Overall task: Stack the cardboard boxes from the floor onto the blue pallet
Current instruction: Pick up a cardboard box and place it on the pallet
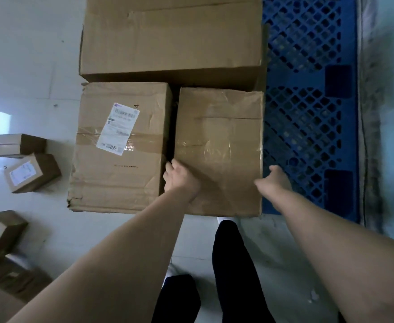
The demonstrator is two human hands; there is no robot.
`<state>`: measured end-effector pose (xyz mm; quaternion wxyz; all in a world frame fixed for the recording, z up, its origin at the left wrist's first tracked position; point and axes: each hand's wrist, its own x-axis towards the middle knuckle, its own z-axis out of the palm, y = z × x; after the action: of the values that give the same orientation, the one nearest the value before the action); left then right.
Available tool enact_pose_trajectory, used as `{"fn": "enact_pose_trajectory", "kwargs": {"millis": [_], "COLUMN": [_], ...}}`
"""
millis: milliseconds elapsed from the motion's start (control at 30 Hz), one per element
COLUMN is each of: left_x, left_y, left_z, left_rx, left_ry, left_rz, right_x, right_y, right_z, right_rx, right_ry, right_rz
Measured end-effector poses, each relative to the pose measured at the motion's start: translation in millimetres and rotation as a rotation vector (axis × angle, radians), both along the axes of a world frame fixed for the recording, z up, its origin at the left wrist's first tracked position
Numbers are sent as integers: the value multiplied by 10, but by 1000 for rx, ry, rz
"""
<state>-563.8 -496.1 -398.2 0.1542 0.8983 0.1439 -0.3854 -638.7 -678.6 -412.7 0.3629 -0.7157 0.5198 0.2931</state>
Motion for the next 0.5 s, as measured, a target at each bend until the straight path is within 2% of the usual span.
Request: {"fn": "enact_pose_trajectory", "kwargs": {"millis": [333, 500], "left_x": [40, 23], "left_y": [-111, -169], "left_z": [-258, -198], "left_rx": [26, 24], "left_ry": [41, 88], "left_rz": [174, 176], "right_x": [47, 28], "right_y": [-100, -116], "right_z": [-259, -277], "right_rx": [205, 182], "right_ry": [-3, 49], "right_rz": [-105, -104]}}
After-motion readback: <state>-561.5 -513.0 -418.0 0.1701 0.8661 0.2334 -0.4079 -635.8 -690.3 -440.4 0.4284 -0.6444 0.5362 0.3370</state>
